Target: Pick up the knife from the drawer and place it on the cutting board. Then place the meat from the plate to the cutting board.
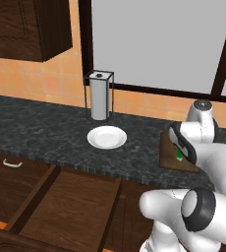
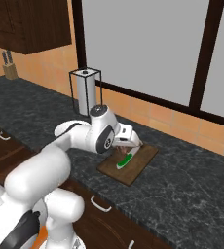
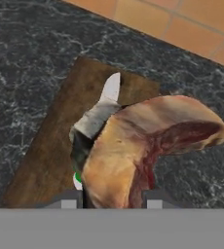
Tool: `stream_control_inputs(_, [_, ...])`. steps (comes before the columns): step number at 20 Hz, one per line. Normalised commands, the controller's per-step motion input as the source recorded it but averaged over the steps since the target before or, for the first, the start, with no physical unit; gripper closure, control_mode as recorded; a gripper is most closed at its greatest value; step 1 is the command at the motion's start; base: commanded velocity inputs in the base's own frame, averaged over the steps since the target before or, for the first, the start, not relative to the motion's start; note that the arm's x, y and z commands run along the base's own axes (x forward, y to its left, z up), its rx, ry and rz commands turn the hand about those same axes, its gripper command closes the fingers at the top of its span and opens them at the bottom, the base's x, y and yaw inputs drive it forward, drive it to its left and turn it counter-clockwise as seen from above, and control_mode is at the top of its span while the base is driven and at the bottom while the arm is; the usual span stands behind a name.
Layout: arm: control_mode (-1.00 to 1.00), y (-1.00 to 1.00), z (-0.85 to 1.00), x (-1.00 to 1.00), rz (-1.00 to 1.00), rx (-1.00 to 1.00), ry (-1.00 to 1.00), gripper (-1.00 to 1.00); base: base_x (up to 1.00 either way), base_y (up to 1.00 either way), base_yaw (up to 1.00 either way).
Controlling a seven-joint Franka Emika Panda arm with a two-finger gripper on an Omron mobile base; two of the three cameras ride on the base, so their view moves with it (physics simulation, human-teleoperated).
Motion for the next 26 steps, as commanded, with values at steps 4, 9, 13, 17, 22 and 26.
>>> stream_control_inputs(4, [-1.00, -0.15, -0.31, 0.09, 0.00, 0.00, 0.05, 1.00, 0.00, 0.00, 0.00])
stream_control_inputs(9, [-1.00, 0.00, -0.46, 0.07, 0.02, -0.03, 0.03, 1.00, 0.00, 0.00, 0.00])
stream_control_inputs(13, [-1.00, -0.12, -0.45, 0.00, 0.02, -0.02, 0.03, 1.00, 0.00, 0.00, 0.00])
stream_control_inputs(17, [-1.00, -0.17, -0.44, 0.04, 0.03, -0.02, 0.03, 1.00, 0.00, 0.00, 0.00])
stream_control_inputs(22, [-1.00, -0.02, -0.33, 0.23, 0.06, -0.02, 0.01, 1.00, 0.00, 0.00, 0.00])
stream_control_inputs(26, [-1.00, 0.00, -0.20, 0.18, 0.06, -0.02, 0.00, 1.00, 0.00, 0.00, 0.00])
